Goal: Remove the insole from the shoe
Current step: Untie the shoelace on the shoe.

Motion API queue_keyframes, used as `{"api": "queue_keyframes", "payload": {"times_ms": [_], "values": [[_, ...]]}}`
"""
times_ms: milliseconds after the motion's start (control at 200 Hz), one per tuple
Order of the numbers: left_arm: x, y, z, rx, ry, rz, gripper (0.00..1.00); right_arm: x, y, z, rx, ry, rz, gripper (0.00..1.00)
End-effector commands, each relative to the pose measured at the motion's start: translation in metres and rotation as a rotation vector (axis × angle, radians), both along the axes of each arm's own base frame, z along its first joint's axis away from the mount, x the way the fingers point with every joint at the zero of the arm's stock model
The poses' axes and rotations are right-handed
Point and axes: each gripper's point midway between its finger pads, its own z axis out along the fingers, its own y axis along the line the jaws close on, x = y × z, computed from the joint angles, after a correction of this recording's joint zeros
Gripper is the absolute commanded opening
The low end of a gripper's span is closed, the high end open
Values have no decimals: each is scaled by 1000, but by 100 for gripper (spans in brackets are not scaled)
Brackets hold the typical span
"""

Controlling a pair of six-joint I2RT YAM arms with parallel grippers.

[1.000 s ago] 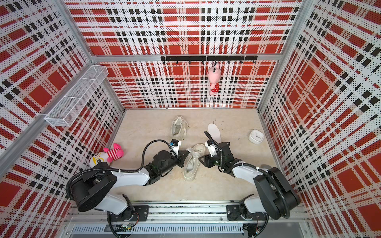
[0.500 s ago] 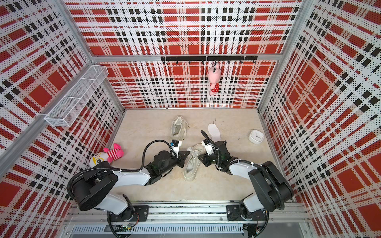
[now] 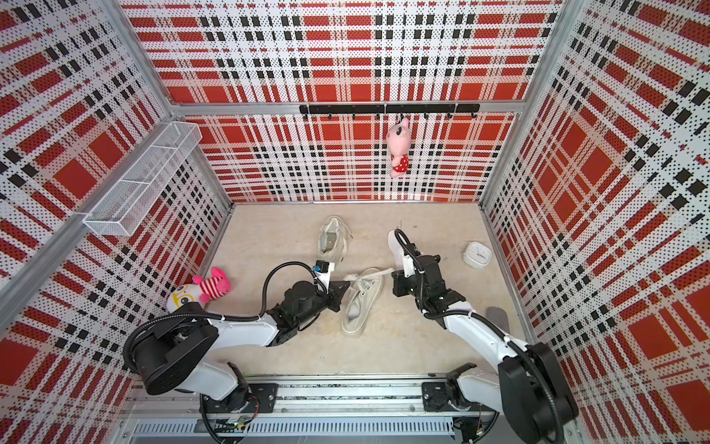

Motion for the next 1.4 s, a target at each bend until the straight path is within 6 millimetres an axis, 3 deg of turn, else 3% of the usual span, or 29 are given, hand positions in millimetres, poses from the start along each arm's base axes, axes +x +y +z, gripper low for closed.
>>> {"api": "queue_keyframes", "payload": {"times_ms": [0,236,321,661,737,832,897,967,1163,1393], "values": [[3,10,6,-26,-11,39,0,-1,-44,-7,-45,58,-178,0],[3,16,5,-38,-4,55,0,3,-100,-7,-11,107,-390,0],[2,16,5,-40,-3,49,0,7,-109,-10,7,129,-408,0],[-10,-2,17,-65,-45,-32,0,29,-56,2,155,101,-118,0],[-14,-8,22,-68,-58,-57,0,31,-61,2,117,113,-134,15],[-17,-16,28,-72,-74,-82,0,30,-78,13,32,82,-198,43],[-18,-18,31,-75,-80,-86,0,25,-87,24,-3,54,-230,53],[-18,-20,34,-83,-84,-88,0,17,-87,33,-4,32,-223,58],[-20,-25,43,-99,-99,-103,0,-12,-51,36,0,-12,-113,67],[-24,-30,48,-107,-108,-115,0,-44,39,31,151,-114,139,73]]}}
